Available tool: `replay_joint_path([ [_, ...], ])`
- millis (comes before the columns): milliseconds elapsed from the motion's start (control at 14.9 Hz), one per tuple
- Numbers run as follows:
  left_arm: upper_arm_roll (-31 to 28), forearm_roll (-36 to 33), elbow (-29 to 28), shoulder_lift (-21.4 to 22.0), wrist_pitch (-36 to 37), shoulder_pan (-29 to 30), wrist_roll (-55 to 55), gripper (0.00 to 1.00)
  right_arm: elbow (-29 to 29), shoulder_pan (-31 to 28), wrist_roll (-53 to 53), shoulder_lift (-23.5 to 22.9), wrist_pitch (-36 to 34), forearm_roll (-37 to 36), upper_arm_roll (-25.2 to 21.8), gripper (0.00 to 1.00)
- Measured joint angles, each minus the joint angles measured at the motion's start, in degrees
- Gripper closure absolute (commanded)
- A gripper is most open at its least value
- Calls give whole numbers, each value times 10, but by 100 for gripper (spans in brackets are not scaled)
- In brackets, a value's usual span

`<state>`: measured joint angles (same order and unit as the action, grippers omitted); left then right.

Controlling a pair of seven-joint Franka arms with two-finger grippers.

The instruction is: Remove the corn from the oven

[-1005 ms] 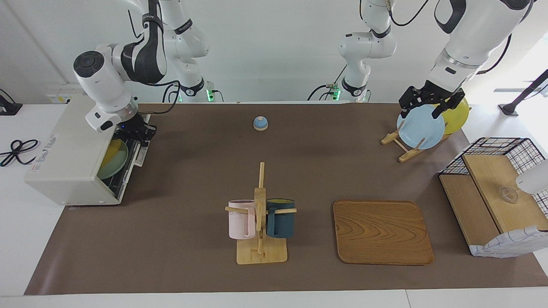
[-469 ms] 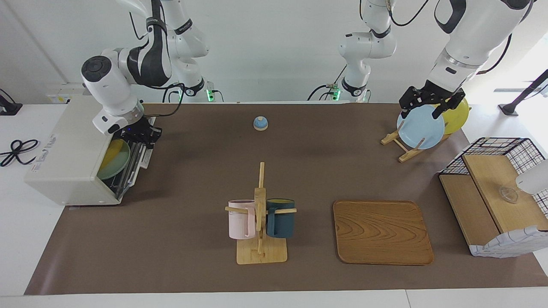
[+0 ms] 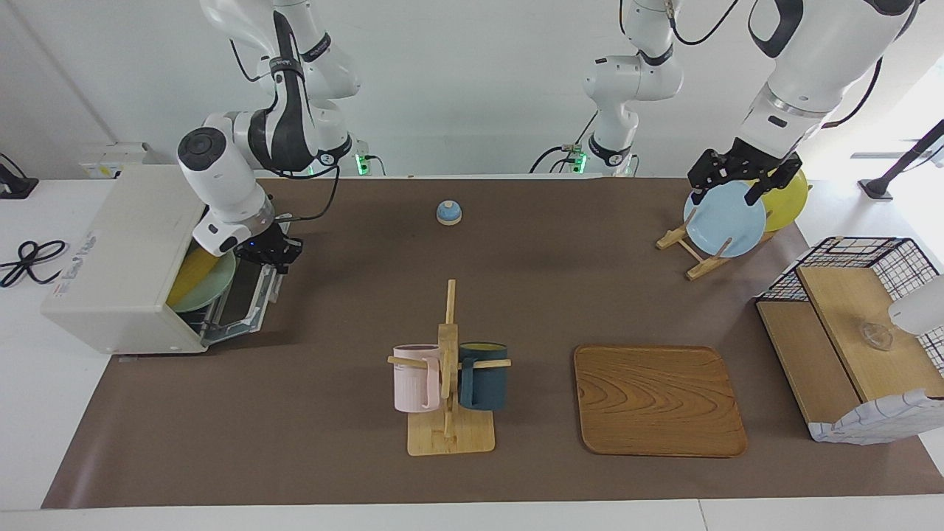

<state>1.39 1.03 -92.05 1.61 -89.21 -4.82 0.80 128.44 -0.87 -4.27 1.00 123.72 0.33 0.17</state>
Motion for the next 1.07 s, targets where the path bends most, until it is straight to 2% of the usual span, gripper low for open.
replay_joint_path([
  [469,0,0,-4,0,-4,0,0,0,15,9,5,-23,41,0,1,100],
  [1072,0,0,-10,1,-10,0,0,0,22,11,11,-75,92,0,4,100],
])
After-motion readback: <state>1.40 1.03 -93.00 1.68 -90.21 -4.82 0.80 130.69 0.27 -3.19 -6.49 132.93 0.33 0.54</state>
